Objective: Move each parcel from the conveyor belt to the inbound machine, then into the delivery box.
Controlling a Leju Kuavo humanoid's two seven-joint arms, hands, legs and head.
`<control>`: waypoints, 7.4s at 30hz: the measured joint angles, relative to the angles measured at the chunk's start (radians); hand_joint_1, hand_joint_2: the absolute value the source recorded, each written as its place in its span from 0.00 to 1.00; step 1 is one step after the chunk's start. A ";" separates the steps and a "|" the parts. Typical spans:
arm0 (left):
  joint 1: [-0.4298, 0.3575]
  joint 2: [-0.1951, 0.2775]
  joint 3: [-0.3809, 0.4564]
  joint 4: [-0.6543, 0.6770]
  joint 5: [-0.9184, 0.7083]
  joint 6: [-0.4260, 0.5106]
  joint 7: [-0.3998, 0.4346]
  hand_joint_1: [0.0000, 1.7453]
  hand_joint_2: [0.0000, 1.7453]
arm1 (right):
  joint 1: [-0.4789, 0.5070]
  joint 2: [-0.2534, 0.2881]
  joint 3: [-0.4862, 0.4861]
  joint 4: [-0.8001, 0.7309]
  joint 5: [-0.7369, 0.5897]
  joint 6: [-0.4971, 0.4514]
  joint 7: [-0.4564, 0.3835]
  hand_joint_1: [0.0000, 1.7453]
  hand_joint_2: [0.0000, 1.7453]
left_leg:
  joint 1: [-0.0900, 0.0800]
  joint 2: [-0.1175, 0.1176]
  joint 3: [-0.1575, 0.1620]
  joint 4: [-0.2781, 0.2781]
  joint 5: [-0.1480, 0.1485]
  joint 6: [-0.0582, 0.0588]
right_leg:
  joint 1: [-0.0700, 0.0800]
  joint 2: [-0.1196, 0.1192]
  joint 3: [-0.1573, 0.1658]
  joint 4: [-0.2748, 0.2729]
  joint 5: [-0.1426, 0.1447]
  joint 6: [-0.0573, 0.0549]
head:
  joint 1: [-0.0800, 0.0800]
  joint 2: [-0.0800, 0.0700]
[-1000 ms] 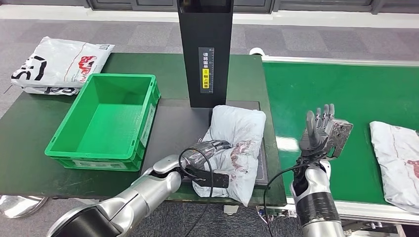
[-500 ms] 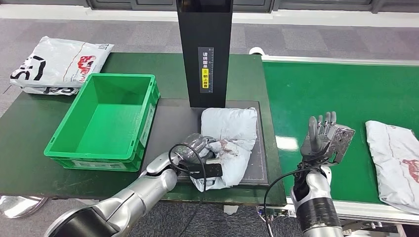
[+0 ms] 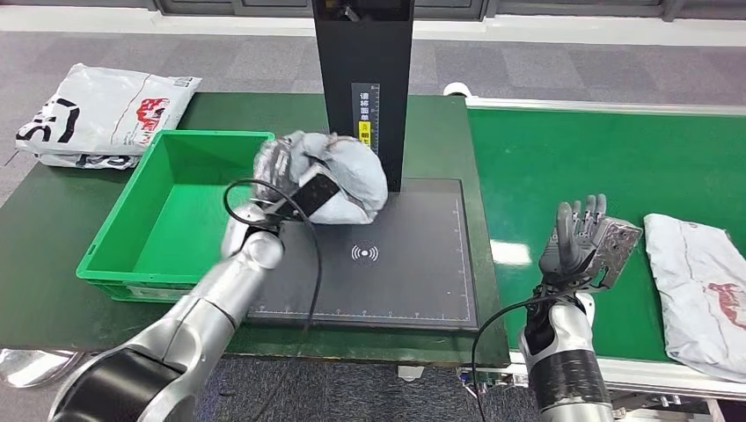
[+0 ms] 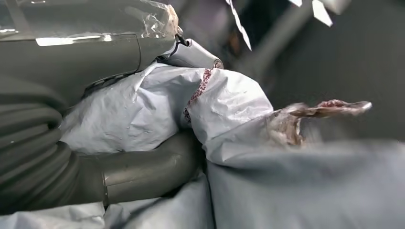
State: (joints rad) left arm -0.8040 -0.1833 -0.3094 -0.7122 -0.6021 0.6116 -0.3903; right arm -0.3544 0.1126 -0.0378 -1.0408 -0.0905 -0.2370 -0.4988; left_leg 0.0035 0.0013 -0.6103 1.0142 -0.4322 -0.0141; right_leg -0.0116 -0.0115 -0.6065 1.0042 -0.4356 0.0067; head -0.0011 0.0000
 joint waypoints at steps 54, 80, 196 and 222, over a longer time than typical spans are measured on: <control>-0.068 0.231 0.582 0.308 -0.610 -0.322 0.265 0.00 1.00 | 0.035 -0.026 -0.048 -0.120 0.026 0.030 0.050 0.00 1.00 | 0.002 0.009 -0.002 -0.001 -0.001 -0.004 | 0.002 0.009 -0.006 0.000 0.001 -0.005 | 0.000 0.000; -0.023 0.033 0.572 0.062 0.486 -0.118 -0.309 0.00 1.00 | 0.038 0.002 -0.083 -0.034 0.057 0.013 0.008 0.00 1.00 | 0.002 0.005 -0.002 -0.001 -0.001 -0.004 | 0.002 0.006 -0.005 0.000 0.001 -0.005 | 0.000 0.000; 0.125 -0.097 -0.011 0.150 0.495 -0.581 -0.180 0.00 1.00 | -0.099 -0.111 -0.439 0.542 1.425 -0.207 0.586 1.00 1.00 | 0.003 0.001 0.001 0.000 -0.003 0.003 | 0.003 0.001 0.005 -0.007 0.001 0.002 | 0.000 0.000; 0.134 -0.071 0.009 0.130 0.468 -0.416 -0.206 0.00 1.00 | 0.184 -0.015 -0.043 -0.240 0.862 -0.278 0.234 1.00 1.00 | 0.003 0.000 -0.001 -0.001 -0.003 0.001 | 0.003 -0.001 0.003 -0.006 0.000 0.000 | 0.000 0.000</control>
State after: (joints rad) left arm -0.6698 -0.2545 -0.3009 -0.5820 -0.1343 0.1961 -0.5960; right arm -0.1708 0.0976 -0.0812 -1.2809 0.7714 -0.5155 -0.2646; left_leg 0.0067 0.0014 -0.6111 1.0128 -0.4355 -0.0132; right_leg -0.0085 -0.0125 -0.6035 0.9983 -0.4360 0.0063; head -0.0009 0.0000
